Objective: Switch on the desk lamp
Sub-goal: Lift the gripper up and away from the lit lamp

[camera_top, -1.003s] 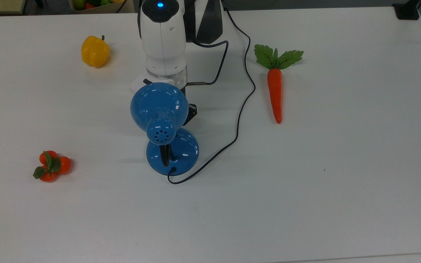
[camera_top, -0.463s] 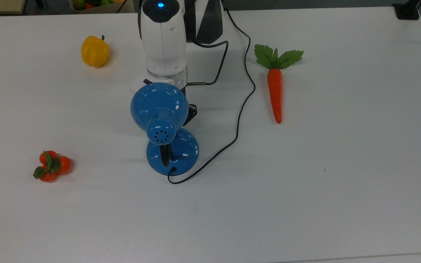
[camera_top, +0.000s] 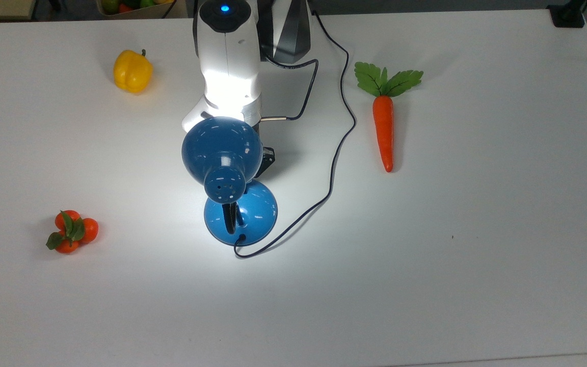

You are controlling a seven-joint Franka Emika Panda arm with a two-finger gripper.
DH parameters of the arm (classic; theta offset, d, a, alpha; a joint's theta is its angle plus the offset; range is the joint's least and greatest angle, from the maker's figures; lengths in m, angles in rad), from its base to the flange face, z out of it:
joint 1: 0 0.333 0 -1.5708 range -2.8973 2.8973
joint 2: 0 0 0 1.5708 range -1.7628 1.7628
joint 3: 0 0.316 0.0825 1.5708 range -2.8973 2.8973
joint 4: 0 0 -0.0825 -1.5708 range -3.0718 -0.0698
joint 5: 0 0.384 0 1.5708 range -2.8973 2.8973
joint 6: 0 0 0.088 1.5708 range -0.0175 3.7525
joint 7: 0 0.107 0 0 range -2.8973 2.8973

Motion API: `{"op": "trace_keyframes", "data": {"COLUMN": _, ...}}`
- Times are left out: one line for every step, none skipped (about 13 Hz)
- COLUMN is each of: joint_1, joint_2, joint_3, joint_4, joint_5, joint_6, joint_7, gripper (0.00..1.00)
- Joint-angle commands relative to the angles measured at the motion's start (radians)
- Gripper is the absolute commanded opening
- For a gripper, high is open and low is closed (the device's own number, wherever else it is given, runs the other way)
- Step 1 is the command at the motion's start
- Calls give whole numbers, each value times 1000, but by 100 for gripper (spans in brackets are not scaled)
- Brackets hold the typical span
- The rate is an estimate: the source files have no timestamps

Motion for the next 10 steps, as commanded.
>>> {"op": "trace_keyframes", "data": {"joint_1": 6, "joint_2": 23, "joint_3": -3, "joint_4": -1, "joint_5": -28, "joint_6": 32, "joint_7": 25, "gripper": 0}}
{"op": "trace_keyframes", "data": {"joint_1": 6, "joint_2": 15, "joint_3": -3, "joint_4": -1, "joint_5": -26, "joint_6": 28, "joint_7": 23, "gripper": 0}}
{"op": "trace_keyframes", "data": {"joint_1": 6, "joint_2": 0, "joint_3": -3, "joint_4": -4, "joint_5": -26, "joint_6": 19, "joint_7": 23, "gripper": 0}}
{"op": "trace_keyframes", "data": {"joint_1": 6, "joint_2": -34, "joint_3": -3, "joint_4": -11, "joint_5": -26, "joint_6": -24, "joint_7": 23, "gripper": 0}}
{"op": "trace_keyframes", "data": {"joint_1": 8, "joint_2": -69, "joint_3": -3, "joint_4": -8, "joint_5": -26, "joint_6": -150, "joint_7": 23, "gripper": 0}}
{"op": "trace_keyframes", "data": {"joint_1": 8, "joint_2": -95, "joint_3": -3, "joint_4": -7, "joint_5": -26, "joint_6": -229, "joint_7": 23, "gripper": 0}}
{"op": "trace_keyframes", "data": {"joint_1": 9, "joint_2": -124, "joint_3": -3, "joint_4": -8, "joint_5": -26, "joint_6": -297, "joint_7": 25, "gripper": 0}}
{"op": "trace_keyframes", "data": {"joint_1": 9, "joint_2": -164, "joint_3": -3, "joint_4": -10, "joint_5": -27, "joint_6": -404, "joint_7": 25, "gripper": 0}}
{"op": "trace_keyframes", "data": {"joint_1": 9, "joint_2": -210, "joint_3": -3, "joint_4": -8, "joint_5": -28, "joint_6": -502, "joint_7": 25, "gripper": 0}}
{"op": "trace_keyframes", "data": {"joint_1": 9, "joint_2": -244, "joint_3": -3, "joint_4": -8, "joint_5": -28, "joint_6": -561, "joint_7": 25, "gripper": 0}}
